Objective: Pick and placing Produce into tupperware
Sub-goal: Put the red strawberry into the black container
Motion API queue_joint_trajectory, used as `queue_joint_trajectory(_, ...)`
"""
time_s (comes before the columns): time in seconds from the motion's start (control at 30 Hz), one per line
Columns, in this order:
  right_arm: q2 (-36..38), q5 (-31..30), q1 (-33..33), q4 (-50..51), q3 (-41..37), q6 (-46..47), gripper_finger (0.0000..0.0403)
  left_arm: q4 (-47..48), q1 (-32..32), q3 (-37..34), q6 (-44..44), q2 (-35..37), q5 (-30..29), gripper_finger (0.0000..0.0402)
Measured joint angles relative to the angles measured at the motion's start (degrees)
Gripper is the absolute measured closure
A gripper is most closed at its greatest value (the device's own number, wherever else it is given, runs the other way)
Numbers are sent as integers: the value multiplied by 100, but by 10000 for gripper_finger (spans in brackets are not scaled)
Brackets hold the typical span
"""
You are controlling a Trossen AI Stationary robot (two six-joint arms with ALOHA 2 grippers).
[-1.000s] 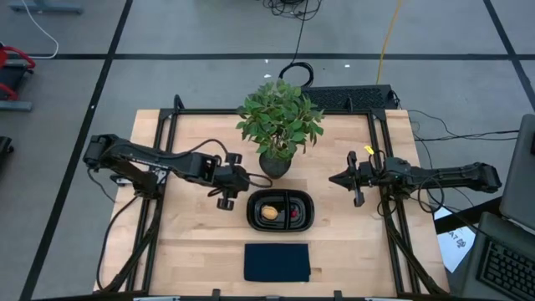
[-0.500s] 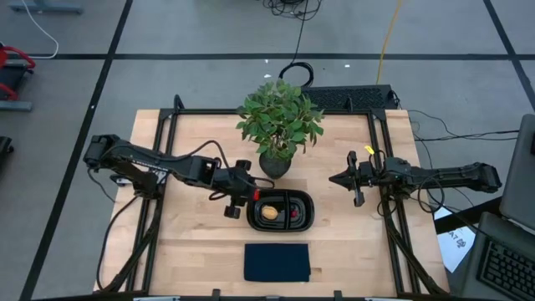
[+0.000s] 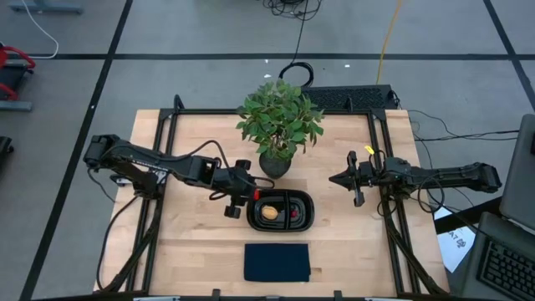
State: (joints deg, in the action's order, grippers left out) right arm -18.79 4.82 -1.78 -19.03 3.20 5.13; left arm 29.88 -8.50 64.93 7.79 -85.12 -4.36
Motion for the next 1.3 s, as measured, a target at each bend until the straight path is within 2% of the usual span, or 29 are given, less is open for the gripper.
queue_joint_trajectory(0.27, 0, 0, 0, 0, 0, 0, 403, -83, 1, -2, -17, -2, -22, 238)
queue_joint_trajectory(0.53, 0, 0, 0, 0, 0, 0, 403, -1022, 1, -2, -155, -28, -17, 238)
queue_joint_trajectory(1.1, 0, 0, -1, -22, -2, 20, 403, -2529, 10, -5, 290, -1350, -15, 238)
queue_joint_trajectory(1.3, 0, 0, 0, -22, 0, 17, 403, -2800, 12, -4, 396, -1784, -17, 238)
